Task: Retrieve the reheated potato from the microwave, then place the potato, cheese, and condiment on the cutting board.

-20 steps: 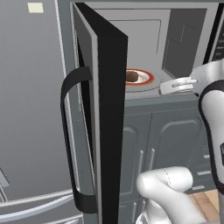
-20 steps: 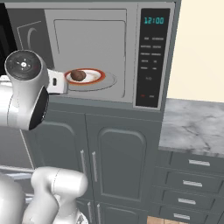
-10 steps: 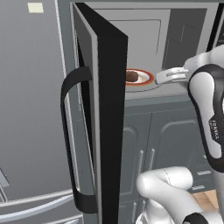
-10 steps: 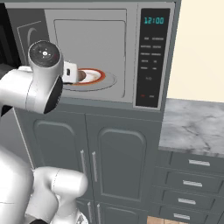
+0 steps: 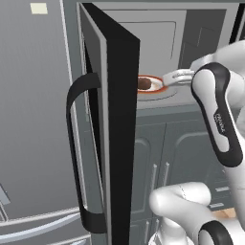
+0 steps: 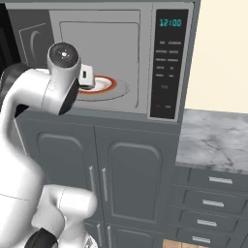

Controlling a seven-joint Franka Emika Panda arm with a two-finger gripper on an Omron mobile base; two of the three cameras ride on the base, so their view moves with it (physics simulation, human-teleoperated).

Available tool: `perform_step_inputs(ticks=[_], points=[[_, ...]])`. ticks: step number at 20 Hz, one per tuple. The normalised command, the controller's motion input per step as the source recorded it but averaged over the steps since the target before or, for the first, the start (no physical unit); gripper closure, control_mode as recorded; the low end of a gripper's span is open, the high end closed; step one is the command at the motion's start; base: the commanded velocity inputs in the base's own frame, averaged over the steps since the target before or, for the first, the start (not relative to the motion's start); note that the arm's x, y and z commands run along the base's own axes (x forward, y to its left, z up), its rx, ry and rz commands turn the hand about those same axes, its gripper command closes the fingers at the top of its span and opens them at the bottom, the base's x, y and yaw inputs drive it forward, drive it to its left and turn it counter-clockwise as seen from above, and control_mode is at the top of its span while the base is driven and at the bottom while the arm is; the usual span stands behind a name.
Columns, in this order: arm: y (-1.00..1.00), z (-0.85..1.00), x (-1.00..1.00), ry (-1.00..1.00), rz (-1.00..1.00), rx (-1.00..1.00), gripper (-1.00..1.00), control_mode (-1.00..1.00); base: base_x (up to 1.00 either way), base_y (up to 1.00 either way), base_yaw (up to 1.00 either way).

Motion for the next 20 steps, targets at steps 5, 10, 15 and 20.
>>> perform_step_inputs(ticks=[5, 10, 15, 20], points=[[-0.03, -0.06, 0.45, 0.00, 0.00, 0.00, -1.00, -1.00, 0.00, 0.00, 0.00], [0.00, -0.22, 0.27, 0.00, 0.00, 0.00, -1.00, -1.00, 0.00, 0.00, 0.00], [0.03, -0.17, 0.28, 0.00, 0.03, 0.00, -1.00, -1.00, 0.00, 0.00, 0.00], [0.00, -0.04, 0.51, 0.00, 0.10, 0.00, -1.00, -1.00, 0.00, 0.00, 0.00]])
